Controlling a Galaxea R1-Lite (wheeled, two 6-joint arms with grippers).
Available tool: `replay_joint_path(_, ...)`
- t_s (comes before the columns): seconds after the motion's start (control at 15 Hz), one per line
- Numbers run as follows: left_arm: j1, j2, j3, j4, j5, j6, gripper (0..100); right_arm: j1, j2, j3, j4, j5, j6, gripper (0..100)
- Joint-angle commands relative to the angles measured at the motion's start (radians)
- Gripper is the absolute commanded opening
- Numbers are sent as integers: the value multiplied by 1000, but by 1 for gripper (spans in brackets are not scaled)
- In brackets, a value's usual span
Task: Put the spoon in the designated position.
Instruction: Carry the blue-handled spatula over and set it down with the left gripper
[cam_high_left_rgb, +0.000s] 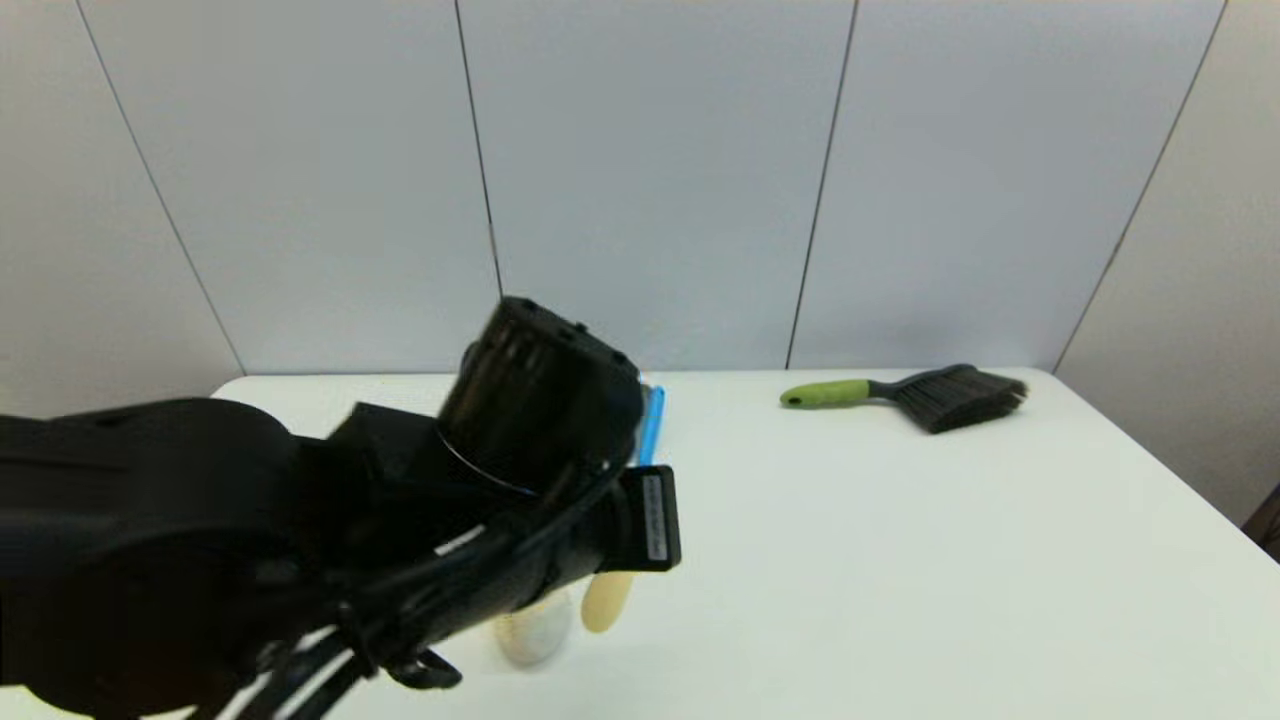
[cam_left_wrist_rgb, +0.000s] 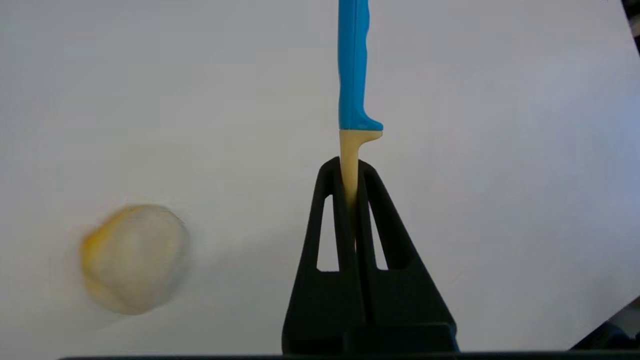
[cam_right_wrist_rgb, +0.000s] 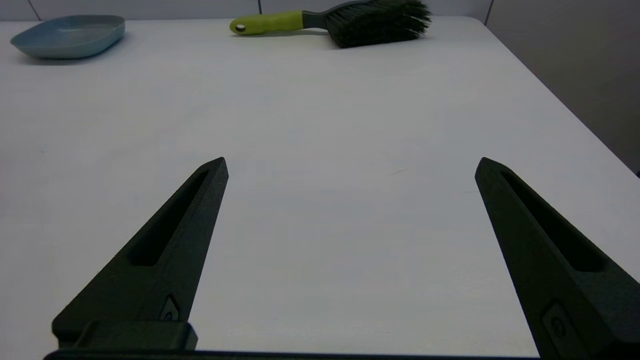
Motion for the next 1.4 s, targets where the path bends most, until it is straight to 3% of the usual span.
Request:
replay_joint_path(0.07,-70,108,30,-3,132,-104,0,0,2,0,0,0,-1,100)
replay_joint_path(1.33,-144,298,-4,-4,187,-112,0,0,2,0,0,0,0,100)
replay_joint_path(1.4,-144,303,-7,-4,187,-107,100,0,2,0,0,0,-1,100)
